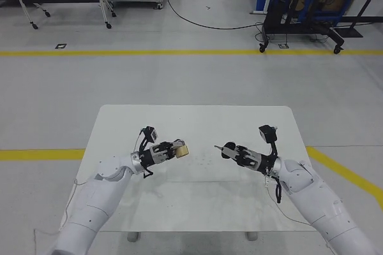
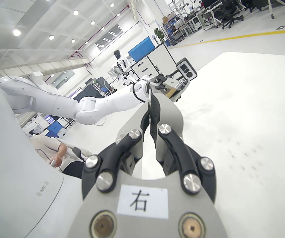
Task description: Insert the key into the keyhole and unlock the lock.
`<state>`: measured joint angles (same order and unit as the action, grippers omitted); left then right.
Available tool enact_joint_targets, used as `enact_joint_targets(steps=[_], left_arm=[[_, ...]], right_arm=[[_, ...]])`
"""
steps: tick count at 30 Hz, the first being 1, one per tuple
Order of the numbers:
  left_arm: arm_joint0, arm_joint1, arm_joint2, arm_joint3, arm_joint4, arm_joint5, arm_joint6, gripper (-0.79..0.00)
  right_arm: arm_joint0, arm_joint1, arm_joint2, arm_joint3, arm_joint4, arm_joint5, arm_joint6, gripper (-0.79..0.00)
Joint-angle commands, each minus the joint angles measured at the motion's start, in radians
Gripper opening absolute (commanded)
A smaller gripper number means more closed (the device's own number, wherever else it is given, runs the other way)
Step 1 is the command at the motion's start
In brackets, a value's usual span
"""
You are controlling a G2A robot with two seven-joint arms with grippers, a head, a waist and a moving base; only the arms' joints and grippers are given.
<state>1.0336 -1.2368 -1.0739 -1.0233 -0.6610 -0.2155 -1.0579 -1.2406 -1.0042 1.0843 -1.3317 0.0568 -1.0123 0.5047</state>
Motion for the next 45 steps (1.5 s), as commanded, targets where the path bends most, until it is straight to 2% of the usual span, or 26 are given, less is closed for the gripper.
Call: enact_joint_targets(steps=[1, 5, 11, 16, 37, 40, 42, 45], left_arm=[[-0.036, -0.010, 0.023, 0.056, -0.038, 0.047, -0.025, -0.785], [-0.106, -0.037, 0.082, 0.124, -0.041, 0.099, -0.017, -0.785], [-0.189, -0.098, 0.159, 0.205, -0.197, 0.212, -0.059, -0.785], [-0.243, -0.137, 0.204, 0.294, -0.236, 0.204, -0.089, -0.785], [-0.243, -0.137, 0.204, 0.294, -0.236, 0.204, -0.089, -0.785], [-0.238, -0.138, 0.204, 0.287, -0.235, 0.207, -0.071, -0.785], [-0.229, -0.142, 0.205, 0.254, -0.239, 0.236, -0.004, -0.785], [-0.227, -0.155, 0.218, 0.217, -0.242, 0.286, 0.098, -0.785]], right_arm=[[-0.007, 0.001, 0.010, -0.001, -0.003, 0.000, -0.012, -0.785], [-0.019, 0.001, 0.033, 0.005, -0.005, 0.000, -0.047, -0.785], [-0.012, -0.010, 0.025, 0.030, -0.028, 0.000, -0.093, -0.785], [-0.020, -0.014, 0.014, 0.020, -0.011, 0.000, -0.090, -0.785], [-0.020, -0.014, 0.014, 0.020, -0.011, 0.000, -0.090, -0.785], [-0.056, -0.014, 0.012, -0.020, 0.008, 0.065, -0.106, -0.785], [-0.110, -0.017, -0.021, -0.094, 0.238, 0.184, -0.081, -0.785], [-0.155, 0.001, 0.047, -0.155, 0.341, 0.332, -0.058, -0.785]])
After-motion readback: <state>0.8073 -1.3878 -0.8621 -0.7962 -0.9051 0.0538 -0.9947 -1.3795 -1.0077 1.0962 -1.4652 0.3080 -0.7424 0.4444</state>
